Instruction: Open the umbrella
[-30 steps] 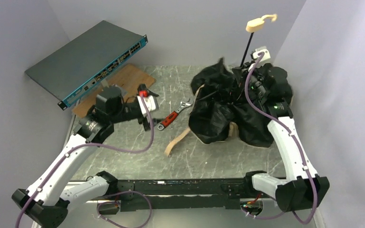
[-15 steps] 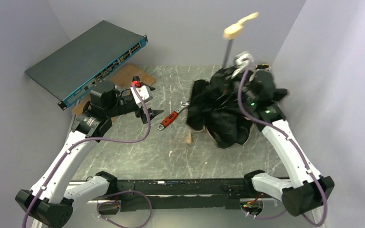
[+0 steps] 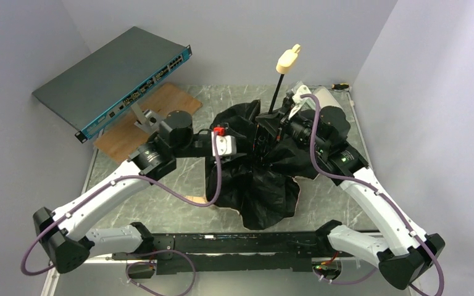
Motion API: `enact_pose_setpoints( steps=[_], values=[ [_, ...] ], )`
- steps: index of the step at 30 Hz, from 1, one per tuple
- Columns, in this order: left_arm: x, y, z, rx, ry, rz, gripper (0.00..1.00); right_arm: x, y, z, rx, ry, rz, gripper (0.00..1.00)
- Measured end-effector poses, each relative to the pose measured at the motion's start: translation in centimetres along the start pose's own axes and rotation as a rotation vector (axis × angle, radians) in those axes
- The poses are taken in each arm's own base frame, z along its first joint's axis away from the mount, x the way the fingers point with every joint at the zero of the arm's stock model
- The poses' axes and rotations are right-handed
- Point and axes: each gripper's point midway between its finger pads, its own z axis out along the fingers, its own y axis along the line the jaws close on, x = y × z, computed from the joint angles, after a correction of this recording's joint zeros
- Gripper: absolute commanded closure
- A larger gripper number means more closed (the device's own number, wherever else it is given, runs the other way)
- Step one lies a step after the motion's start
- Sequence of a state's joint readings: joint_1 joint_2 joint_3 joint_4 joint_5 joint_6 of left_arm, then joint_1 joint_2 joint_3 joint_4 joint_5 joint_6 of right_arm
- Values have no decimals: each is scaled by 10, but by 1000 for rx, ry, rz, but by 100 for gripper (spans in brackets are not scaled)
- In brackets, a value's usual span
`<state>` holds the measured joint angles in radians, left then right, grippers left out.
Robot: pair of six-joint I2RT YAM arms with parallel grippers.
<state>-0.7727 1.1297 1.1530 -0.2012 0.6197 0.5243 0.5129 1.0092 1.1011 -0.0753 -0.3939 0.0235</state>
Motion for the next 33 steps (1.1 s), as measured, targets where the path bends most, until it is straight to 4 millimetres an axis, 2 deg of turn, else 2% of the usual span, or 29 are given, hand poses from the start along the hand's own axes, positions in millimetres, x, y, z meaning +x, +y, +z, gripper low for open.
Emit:
enact_pose_setpoints(
  steps=[3, 6, 9, 13, 20, 22, 24, 27, 29, 33],
  values=[
    [11, 3, 17, -5, 29, -8, 63, 10, 6, 1, -6, 20, 17, 100],
    [31, 6, 33, -18, 85, -22, 70, 14, 5, 1, 10, 30, 25, 100],
    [48, 9, 35, -52, 134, -33, 75, 12, 3, 0, 26, 25, 20, 100],
    [86, 17, 23, -113, 226, -60, 76, 10, 1, -4, 43, 29, 16, 100],
    [171, 30, -19, -227, 441, -99, 77, 1, 3, -13, 48, 34, -4, 100],
    [188, 32, -30, -247, 489, -104, 69, 1, 3, -16, 48, 39, -15, 100],
    [196, 32, -38, -248, 510, -120, 61, 1, 3, -17, 47, 40, -24, 100],
    [188, 34, -48, -253, 465, -128, 58, 1, 1, -17, 60, 41, -31, 100],
    [168, 34, -53, -260, 406, -103, 56, 2, -2, -17, 74, 43, -34, 100],
    [89, 31, -37, -224, 229, 24, 55, 4, -6, -16, 91, 50, -33, 100]
  ],
)
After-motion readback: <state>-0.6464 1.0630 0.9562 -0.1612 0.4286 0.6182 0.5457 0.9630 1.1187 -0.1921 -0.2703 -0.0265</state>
